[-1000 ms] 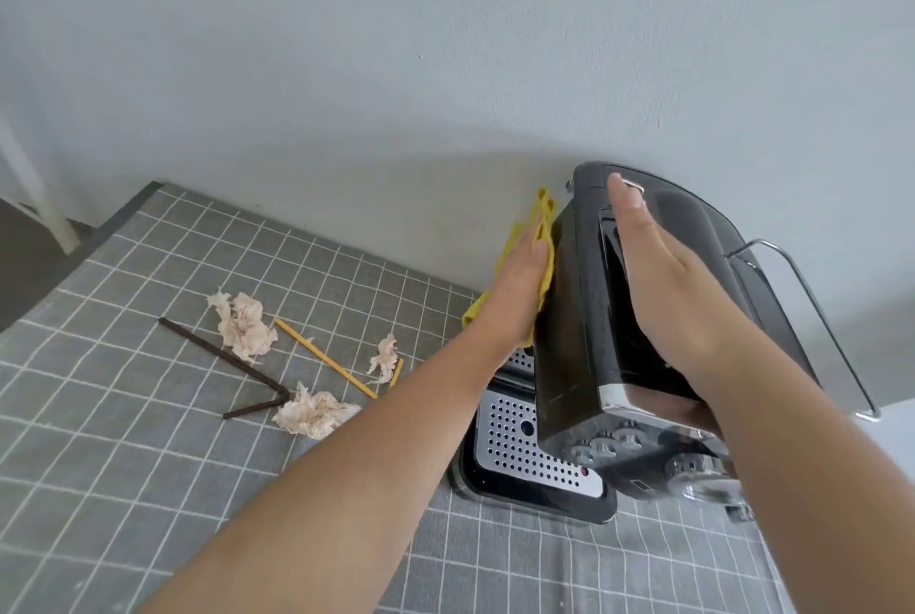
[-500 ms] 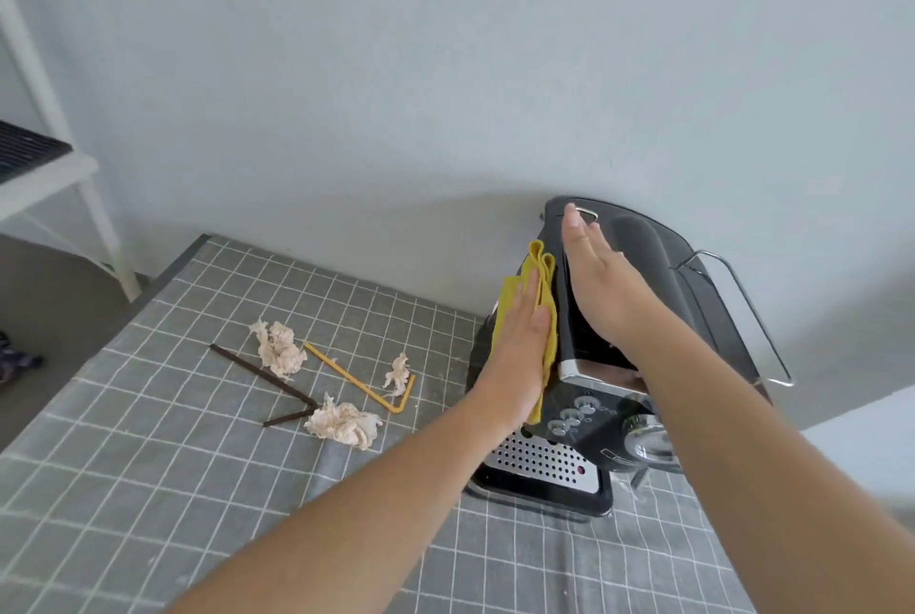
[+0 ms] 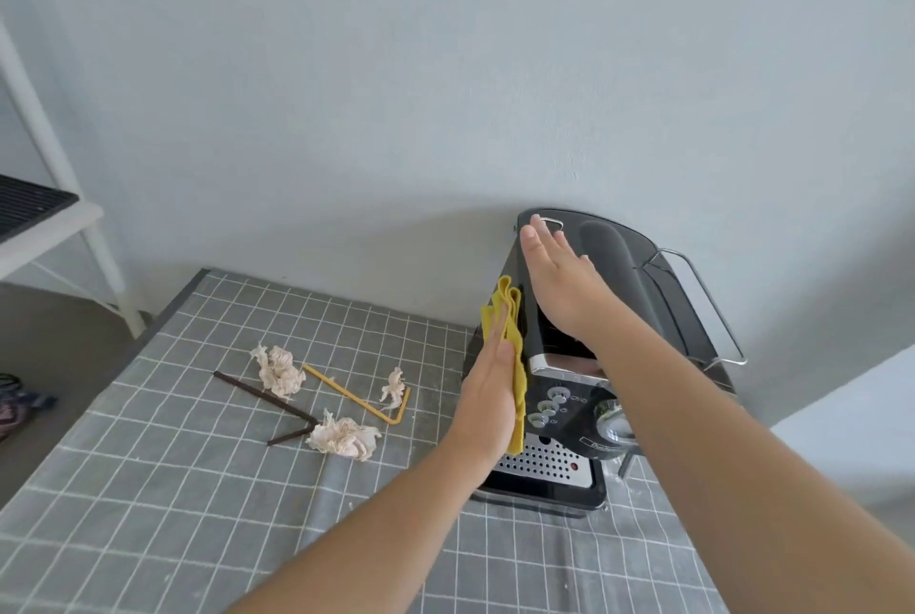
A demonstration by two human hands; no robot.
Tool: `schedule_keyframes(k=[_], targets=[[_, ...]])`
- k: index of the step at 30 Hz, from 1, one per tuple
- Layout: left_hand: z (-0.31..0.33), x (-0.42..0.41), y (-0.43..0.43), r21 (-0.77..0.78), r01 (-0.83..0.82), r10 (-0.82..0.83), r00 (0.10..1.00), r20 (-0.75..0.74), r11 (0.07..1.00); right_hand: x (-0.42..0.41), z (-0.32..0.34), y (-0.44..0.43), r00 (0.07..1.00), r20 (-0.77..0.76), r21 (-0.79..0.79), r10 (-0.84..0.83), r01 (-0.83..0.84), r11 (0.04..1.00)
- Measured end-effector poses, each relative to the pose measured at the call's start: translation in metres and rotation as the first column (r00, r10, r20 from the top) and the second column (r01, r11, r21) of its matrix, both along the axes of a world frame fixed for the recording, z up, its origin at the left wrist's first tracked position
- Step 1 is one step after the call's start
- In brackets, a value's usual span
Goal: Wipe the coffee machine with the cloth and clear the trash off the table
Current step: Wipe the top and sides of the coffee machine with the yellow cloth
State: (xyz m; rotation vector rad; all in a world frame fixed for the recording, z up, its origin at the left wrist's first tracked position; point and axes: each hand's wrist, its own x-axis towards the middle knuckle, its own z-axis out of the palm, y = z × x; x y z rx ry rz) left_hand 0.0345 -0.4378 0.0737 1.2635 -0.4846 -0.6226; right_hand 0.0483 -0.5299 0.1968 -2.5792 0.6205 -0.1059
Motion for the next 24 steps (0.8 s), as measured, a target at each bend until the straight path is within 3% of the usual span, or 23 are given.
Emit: schedule_keyframes(k=[5, 8, 12, 15, 17, 20, 22, 23, 24], targets=[[0.015, 0.004, 0.012, 0.081, -0.022, 0.022, 1.000, -0.004, 0.996, -0.004, 0.006, 0.006, 0.998, 0.059, 0.029, 0.007, -0.009, 1.000], [0.020, 0.001, 0.019, 0.124, -0.033, 0.033, 0.999, 0.003, 0.992, -0.015, 0.011, 0.014, 0.967, 0.256, 0.027, -0.016, 0.010, 1.000], [0.026, -0.012, 0.025, 0.107, -0.012, 0.006, 0.998, 0.061, 0.994, -0.063, 0.007, 0.040, 0.785, 0.619, -0.061, -0.023, 0.078, 0.995], [0.033, -0.028, 0.033, 0.122, -0.101, 0.081, 0.984, 0.160, 0.987, -0.115, -0.017, 0.063, 0.675, 0.729, 0.015, -0.111, 0.147, 0.989], [0.035, -0.043, 0.038, 0.156, -0.180, 0.139, 0.960, 0.243, 0.971, -0.142, -0.033, 0.077, 0.678, 0.681, 0.203, -0.275, 0.186, 0.961], [0.027, -0.070, 0.053, 0.155, -0.227, 0.163, 0.925, 0.343, 0.962, -0.157, -0.048, 0.084, 0.774, 0.381, 0.583, -0.505, 0.223, 0.781], [0.019, -0.092, 0.064, 0.159, -0.224, 0.137, 0.893, 0.429, 0.962, -0.160, -0.048, 0.082, 0.870, 0.168, 0.745, -0.464, 0.196, 0.637], [0.013, -0.102, 0.070, 0.182, -0.214, 0.104, 0.872, 0.478, 0.960, -0.163, -0.047, 0.082, 0.899, 0.123, 0.780, -0.421, 0.175, 0.601], [0.006, -0.110, 0.074, 0.210, -0.205, 0.065, 0.847, 0.528, 0.956, -0.164, -0.049, 0.081, 0.919, 0.128, 0.769, -0.374, 0.147, 0.622]])
